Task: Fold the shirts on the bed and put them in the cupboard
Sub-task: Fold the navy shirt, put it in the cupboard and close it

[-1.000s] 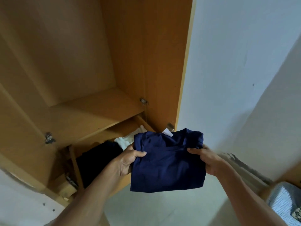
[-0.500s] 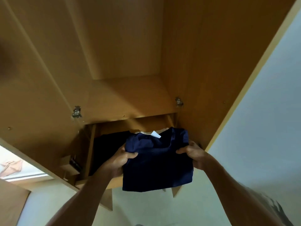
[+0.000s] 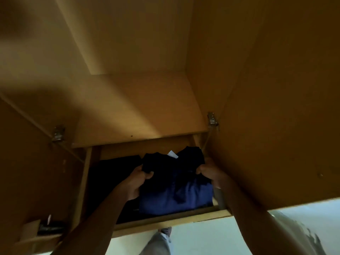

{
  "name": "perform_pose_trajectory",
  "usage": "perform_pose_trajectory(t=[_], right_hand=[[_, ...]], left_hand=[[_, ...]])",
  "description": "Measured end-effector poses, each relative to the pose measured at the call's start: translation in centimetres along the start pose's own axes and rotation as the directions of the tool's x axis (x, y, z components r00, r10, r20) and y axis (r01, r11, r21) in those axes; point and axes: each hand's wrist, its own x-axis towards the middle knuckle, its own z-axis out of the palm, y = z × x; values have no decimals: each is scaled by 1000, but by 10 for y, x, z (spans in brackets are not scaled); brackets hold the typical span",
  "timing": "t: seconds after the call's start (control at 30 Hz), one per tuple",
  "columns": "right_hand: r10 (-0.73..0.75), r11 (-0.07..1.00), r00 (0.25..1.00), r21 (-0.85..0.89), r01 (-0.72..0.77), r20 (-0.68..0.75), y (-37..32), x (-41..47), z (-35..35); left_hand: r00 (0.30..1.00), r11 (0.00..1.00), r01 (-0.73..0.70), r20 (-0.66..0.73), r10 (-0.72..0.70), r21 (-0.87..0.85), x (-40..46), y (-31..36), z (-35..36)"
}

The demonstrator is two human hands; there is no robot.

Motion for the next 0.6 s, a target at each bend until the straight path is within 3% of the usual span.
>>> perform_pose_trajectory(t=[0.23,0.33,0.43,0.5,0.6], right_hand=[[28,998,999,-54,-30,-31,1,54,8],[-31,985,999,-170,25,-34,2,72,18],[-25,963,998,-269,10,-52,14,84,27],[-10,948,999,-317,-5,-44,28,86,33],[-43,904,997,-428,8,-71,50,72,43]], left_hand=[[996,996,91,3,-91,8,76,1,-7],[990,990,141,-2,-141,24,91,-4,-13],[956,942,287,15,-294,173,91,-9,-17],[956,926,289,-23,-292,242,90,-9,-18],[971,843,236,-84,-224,484,79,-12,-13]])
